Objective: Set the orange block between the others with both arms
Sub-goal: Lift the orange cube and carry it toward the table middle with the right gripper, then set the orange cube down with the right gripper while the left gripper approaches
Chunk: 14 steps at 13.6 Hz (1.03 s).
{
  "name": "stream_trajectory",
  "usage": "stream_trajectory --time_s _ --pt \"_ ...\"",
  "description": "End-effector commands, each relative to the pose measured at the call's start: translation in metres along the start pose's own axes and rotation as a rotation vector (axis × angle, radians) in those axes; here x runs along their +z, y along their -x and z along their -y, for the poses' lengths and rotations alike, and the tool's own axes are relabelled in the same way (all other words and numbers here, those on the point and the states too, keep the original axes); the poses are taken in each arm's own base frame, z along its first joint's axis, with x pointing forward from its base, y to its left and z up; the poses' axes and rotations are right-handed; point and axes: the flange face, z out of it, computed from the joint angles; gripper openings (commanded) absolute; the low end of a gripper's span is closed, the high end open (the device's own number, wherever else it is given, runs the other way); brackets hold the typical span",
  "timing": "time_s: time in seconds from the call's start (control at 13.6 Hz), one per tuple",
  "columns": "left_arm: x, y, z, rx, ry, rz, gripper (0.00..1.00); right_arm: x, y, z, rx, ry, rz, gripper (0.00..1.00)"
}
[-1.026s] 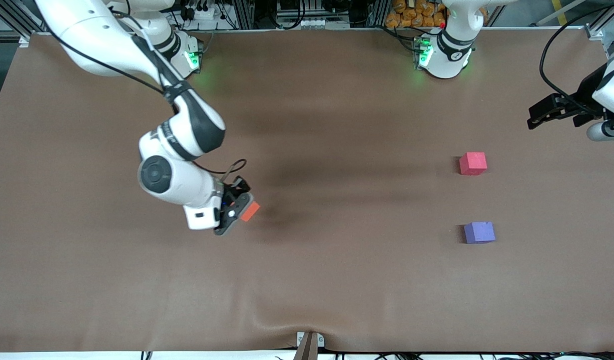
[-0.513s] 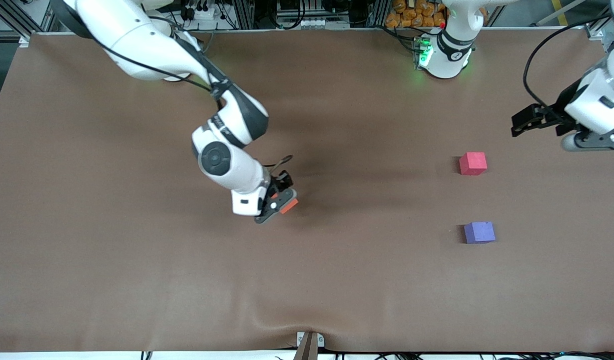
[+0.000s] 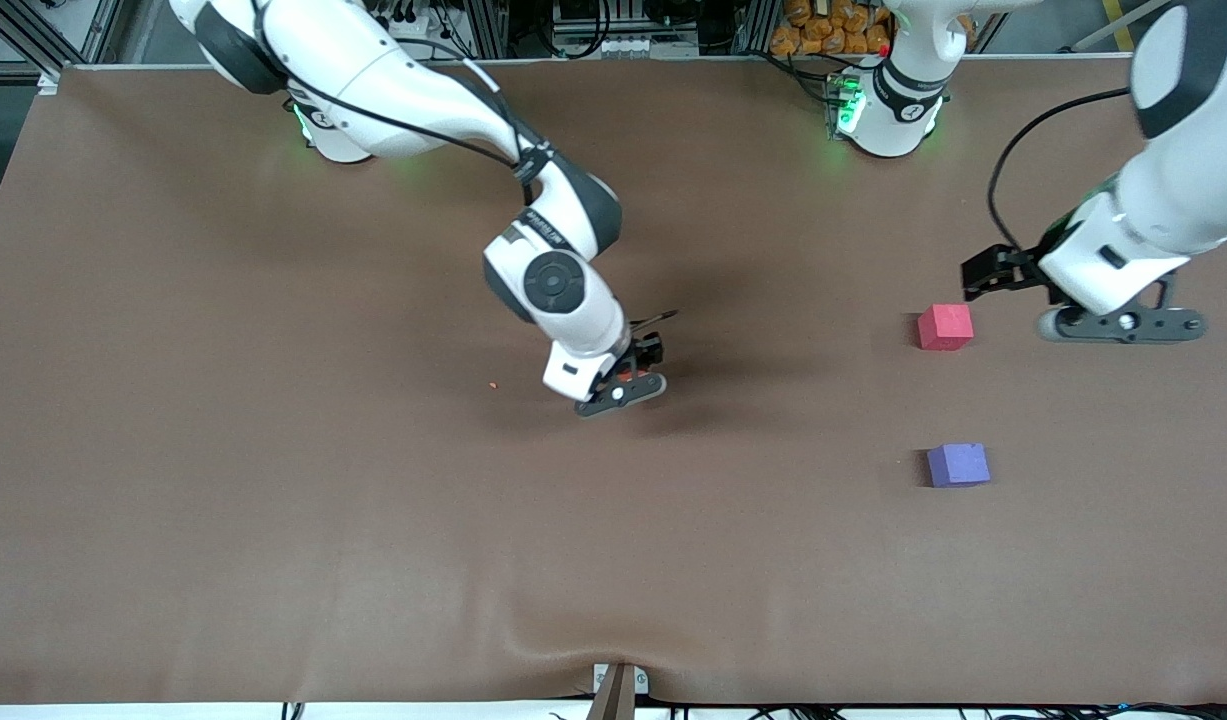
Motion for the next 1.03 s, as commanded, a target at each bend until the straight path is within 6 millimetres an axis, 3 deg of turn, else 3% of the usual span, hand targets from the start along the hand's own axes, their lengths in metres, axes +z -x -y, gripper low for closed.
stream_trajectory --time_s 0.0,0.22,0.37,0.44,0.51,0.66,0.95 --pt "0.007 -0.003 -0.022 -0.026 -0.019 -0.004 1.00 0.021 0.010 0.024 0.187 0.037 -0.011 0.00" --pt "0.017 -0.008 -0.026 -0.023 -0.020 0.011 1.00 0.036 0.005 0.031 0.267 0.039 -0.026 0.00" --pt "0.022 -0.012 -0.026 -0.023 -0.018 0.008 1.00 0.045 -0.003 0.026 0.275 0.048 -0.038 0.00" --pt "0.021 -0.011 -0.029 -0.020 -0.016 0.004 1.00 0.045 -0.006 0.022 0.281 0.052 -0.038 0.29" --pt "0.020 -0.012 -0.031 -0.017 -0.014 0.000 1.00 0.045 -0.007 0.018 0.284 0.056 -0.036 0.99" --pt "0.021 -0.013 -0.034 -0.011 -0.013 -0.006 1.00 0.040 -0.006 0.022 0.272 0.062 -0.046 1.00" --pt "0.032 -0.017 -0.040 0.000 -0.011 0.014 1.00 -0.015 -0.021 0.020 0.289 0.030 -0.086 1.00"
